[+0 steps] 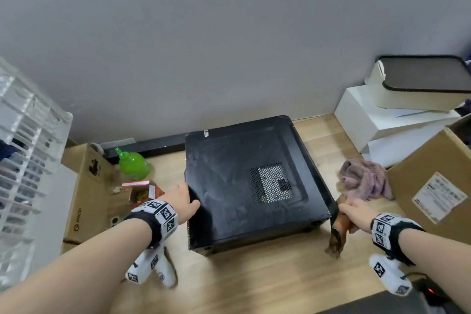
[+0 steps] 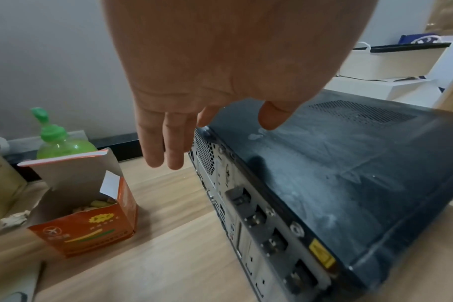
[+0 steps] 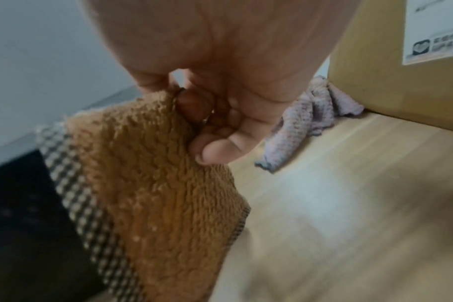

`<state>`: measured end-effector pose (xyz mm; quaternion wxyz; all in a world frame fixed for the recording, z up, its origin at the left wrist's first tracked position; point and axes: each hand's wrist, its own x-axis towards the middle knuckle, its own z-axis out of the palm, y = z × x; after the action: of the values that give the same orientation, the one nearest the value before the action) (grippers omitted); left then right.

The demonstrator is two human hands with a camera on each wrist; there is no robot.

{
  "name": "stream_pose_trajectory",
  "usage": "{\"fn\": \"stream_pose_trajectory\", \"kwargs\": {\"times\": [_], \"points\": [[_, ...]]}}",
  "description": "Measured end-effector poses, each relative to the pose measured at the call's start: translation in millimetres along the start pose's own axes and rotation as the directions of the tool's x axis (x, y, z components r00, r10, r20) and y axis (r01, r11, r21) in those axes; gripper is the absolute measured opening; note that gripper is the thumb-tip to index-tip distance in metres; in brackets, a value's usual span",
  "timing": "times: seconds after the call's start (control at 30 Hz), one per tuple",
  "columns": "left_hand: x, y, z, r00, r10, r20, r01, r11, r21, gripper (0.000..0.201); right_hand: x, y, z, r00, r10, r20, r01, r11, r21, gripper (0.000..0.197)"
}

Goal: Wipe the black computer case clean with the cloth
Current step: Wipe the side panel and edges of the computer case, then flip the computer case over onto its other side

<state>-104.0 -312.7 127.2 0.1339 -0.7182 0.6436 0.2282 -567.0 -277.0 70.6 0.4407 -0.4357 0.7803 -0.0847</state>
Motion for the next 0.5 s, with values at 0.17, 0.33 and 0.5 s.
{"fn": "stream_pose_trajectory", "kwargs": {"times": [0.17, 0.33, 0.5], "points": [[10.7, -2.7, -4.8, 1.0, 0.013, 0.019, -0.013, 1.0, -0.022, 0.065, -3.0, 17.9, 38.5, 0.96, 0.125, 0.252, -0.094, 0.987, -0.134, 0.015], [11.1, 3.9, -15.0, 1.0, 0.004, 0.016, -0.004, 1.0, -0.02, 0.053, -18.3, 5.1, 60.2, 0.885, 0.166, 0.435, -0.001, 0.935, -0.354, 0.015], [15.0, 8.3, -19.9, 0.999, -0.013, 0.049, 0.014, 0.999, -0.032, 0.054, -18.5, -18.8, 62.7, 0.852, 0.289, 0.437, 0.043, 0.793, -0.608, 0.021]]}}
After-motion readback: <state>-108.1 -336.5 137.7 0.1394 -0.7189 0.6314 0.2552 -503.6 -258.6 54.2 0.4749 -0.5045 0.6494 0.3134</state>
